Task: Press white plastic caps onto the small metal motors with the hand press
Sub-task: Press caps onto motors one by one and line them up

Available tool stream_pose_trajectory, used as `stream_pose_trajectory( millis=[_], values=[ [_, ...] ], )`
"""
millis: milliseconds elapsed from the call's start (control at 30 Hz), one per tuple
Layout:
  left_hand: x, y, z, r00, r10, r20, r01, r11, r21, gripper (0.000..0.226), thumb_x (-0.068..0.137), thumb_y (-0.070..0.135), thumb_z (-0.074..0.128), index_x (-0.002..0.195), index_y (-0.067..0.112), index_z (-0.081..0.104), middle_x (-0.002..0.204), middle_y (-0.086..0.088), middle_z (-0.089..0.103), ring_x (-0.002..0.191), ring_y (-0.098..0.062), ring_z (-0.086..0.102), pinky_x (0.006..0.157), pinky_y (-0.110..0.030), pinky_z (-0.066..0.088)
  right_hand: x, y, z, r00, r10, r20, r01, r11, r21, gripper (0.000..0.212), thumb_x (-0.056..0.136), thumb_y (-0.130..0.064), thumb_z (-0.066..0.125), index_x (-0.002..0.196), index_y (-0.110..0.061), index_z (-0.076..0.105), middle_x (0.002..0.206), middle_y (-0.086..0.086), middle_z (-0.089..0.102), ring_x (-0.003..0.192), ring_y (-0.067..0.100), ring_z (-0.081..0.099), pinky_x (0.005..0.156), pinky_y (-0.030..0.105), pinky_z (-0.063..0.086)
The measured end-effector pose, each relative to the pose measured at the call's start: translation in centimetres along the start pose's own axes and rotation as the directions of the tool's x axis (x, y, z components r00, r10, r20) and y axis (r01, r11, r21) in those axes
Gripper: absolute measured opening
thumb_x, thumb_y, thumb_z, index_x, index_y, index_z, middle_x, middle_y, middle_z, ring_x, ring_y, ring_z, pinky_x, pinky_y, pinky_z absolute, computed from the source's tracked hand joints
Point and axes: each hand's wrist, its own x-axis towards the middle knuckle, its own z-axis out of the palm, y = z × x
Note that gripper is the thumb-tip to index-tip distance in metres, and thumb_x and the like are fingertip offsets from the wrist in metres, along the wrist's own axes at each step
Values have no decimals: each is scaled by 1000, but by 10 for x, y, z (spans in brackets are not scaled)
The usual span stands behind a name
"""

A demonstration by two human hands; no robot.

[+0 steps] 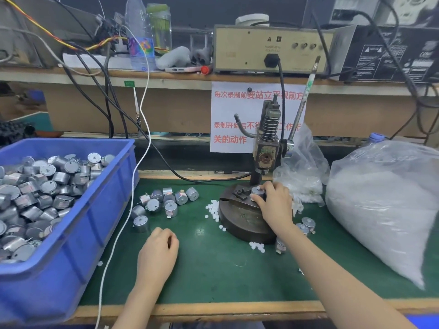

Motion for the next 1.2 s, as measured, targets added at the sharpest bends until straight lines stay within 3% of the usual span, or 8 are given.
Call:
stream_pose_trajectory(
  millis=[200,333,400,500,733,867,1067,1200],
  values=[
    [0,2,-1,1000,17,13,-17,1000,15,18,92,19,48,80,10,59,83,-2,50,77,-23,53,62,-31,37,9,13,-23,972,24,236,-79,971,226,79,80,-51,65,141,-13,33,138,13,42,128,27,38,102,38,38],
    [1,3,-1,1000,10,18,-11,1000,29,19,92,20,47,75,14,52,81,-1,48,73,-21,51,60,-31,36,26,26,-58,947,111,301,-230,890,394,79,86,-25,64,148,-12,18,152,6,27,129,21,38,99,33,35],
    [0,2,0,1000,9,19,-10,1000,27,19,92,20,46,74,15,50,80,0,47,71,-20,49,59,-30,35,38,26,-75,959,156,236,-254,840,479,71,88,-7,53,149,-13,17,152,5,28,130,20,38,103,32,34],
    [1,2,1,1000,9,17,-9,999,34,19,92,21,46,75,14,51,80,0,48,71,-19,48,58,-30,34,58,14,-97,972,202,119,-228,703,674,65,88,6,42,148,-10,20,149,6,34,135,20,34,99,26,30],
    [-1,4,-1,1000,4,9,-5,1000,24,19,92,19,46,77,10,54,80,-2,48,70,-19,46,60,-30,34,101,-21,-133,956,237,175,-253,356,899,63,78,10,40,140,-3,35,128,7,53,119,20,48,107,34,36],
    [0,4,0,1000,2,14,-3,1000,31,19,92,20,45,76,13,52,80,0,47,71,-18,46,61,-29,34,98,-31,-142,977,210,23,-116,443,889,38,83,2,45,120,-8,49,92,-4,53,86,10,51,77,22,43],
    [0,4,-1,1000,-5,8,5,1000,10,19,92,20,47,73,16,49,77,2,45,69,-18,47,59,-29,32,63,-34,-128,968,167,-187,95,448,889,22,86,0,49,83,-21,42,81,-6,43,73,6,44,69,14,41],
    [-1,4,-1,1000,-1,6,1,999,41,19,92,20,46,74,16,50,78,2,45,69,-17,46,59,-29,32,45,-33,-117,961,151,-234,152,421,895,26,88,1,47,82,-24,43,85,-6,47,80,8,47,75,16,43]
  ],
)
